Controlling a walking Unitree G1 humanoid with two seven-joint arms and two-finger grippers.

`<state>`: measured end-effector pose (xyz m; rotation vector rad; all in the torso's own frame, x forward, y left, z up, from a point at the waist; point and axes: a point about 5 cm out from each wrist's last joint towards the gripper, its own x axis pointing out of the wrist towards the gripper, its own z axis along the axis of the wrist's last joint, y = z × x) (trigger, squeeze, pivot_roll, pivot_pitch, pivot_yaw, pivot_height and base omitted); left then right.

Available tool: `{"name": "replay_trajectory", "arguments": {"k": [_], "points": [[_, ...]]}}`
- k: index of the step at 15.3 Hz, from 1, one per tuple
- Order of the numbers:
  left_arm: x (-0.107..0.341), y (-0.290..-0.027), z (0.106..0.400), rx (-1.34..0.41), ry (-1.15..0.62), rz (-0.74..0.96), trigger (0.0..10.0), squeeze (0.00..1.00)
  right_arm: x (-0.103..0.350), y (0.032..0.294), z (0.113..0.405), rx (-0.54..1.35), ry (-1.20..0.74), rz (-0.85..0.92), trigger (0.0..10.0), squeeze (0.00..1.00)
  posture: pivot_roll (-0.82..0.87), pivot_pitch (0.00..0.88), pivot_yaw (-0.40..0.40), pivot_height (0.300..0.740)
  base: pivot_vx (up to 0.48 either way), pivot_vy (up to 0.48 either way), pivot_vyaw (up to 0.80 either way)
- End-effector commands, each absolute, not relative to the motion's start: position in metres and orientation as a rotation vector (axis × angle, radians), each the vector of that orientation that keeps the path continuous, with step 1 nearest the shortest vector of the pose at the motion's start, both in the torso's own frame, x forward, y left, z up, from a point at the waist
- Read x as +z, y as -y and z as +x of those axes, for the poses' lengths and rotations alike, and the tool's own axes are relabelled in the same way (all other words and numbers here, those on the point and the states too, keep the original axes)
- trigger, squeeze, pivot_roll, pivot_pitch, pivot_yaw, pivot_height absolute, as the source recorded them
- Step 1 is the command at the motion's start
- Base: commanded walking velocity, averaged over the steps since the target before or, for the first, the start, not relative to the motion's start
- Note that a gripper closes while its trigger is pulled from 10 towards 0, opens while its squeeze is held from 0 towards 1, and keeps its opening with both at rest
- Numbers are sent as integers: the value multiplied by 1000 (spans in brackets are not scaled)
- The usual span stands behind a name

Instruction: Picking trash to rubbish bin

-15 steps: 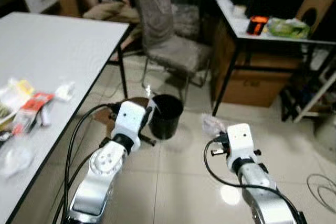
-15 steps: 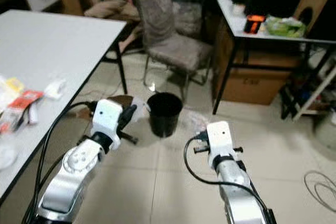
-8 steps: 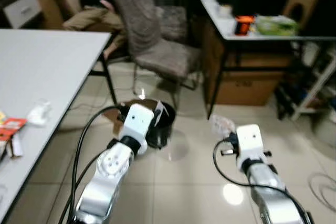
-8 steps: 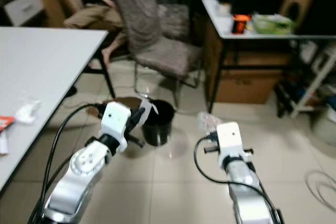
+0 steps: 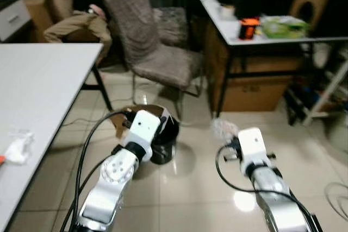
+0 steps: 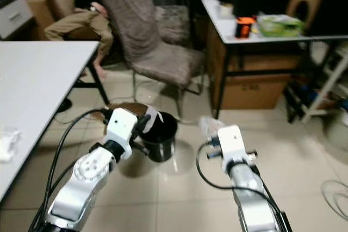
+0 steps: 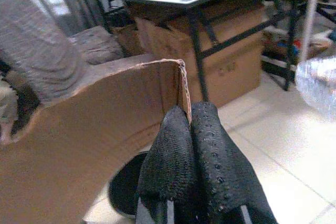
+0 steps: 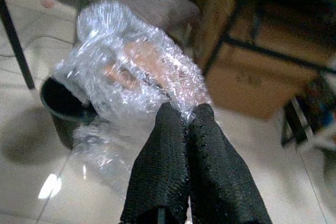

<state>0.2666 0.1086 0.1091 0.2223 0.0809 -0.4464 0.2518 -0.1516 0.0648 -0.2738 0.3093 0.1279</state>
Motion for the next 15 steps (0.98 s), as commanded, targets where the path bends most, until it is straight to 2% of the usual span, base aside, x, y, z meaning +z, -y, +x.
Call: {"name": "replay_trajectory", "arguments": {"k": [1, 5, 15], "points": [[110, -113, 269, -432, -79, 237, 10000, 0, 66, 144, 254, 173, -296, -293, 10000, 0, -180, 0, 8, 740, 386, 0, 0], [113, -116, 272, -422, -72, 236, 10000, 0, 65, 143, 255, 197, -304, -318, 10000, 0, -182, 0, 0, 740, 385, 0, 722], [112, -114, 276, -429, -70, 241, 10000, 0, 63, 140, 257, 207, -317, -287, 10000, 0, -190, 0, 6, 740, 384, 0, 0]]}}
